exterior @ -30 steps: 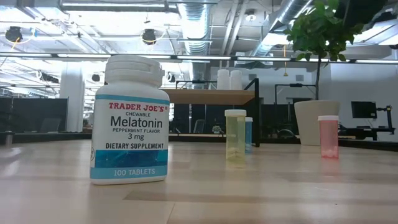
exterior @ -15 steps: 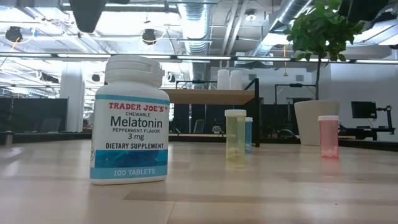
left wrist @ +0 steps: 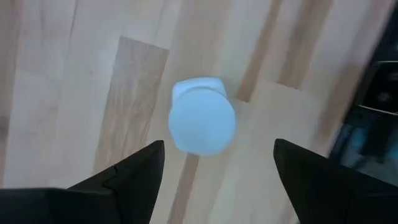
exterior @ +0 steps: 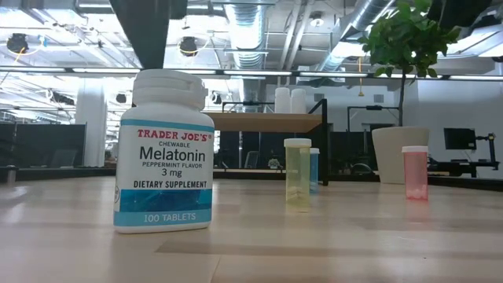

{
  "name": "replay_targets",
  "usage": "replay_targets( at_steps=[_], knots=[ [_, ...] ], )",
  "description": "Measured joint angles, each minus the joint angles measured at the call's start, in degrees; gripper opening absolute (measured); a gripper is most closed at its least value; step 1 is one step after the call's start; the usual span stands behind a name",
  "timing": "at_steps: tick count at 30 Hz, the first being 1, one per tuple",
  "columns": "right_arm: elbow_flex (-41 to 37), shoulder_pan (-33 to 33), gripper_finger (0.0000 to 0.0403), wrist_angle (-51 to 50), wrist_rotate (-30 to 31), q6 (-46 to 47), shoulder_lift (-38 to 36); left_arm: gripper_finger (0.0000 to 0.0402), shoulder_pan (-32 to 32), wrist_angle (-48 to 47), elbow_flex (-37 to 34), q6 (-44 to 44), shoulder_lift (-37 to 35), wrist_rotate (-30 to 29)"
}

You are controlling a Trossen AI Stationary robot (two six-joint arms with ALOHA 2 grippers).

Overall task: Pick and place medicine bottles onto shelf by color
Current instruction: Put the white medicine bottle on the shelf aligned with the other white medicine bottles

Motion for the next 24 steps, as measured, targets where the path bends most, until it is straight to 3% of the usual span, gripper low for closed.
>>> replay_targets(
  at_steps=[8,16,24],
  knots=[
    [0.00,0.00,0.0218,-0.06,0.00,-0.02,0.00,0.0287,0.94,0.26,-0.02,1.49,2.38,-3.13],
    [0.02,-0.02,0.0218,-0.96,0.01,0.02,0.01,0.0287,1.74,2.33,-0.04,5.86,7.45,0.11],
    [0.02,-0.02,0.0218,-1.26,0.02,0.02,0.00,0.0278,1.74,2.89,0.00,5.84,7.34,0.93]
  ],
)
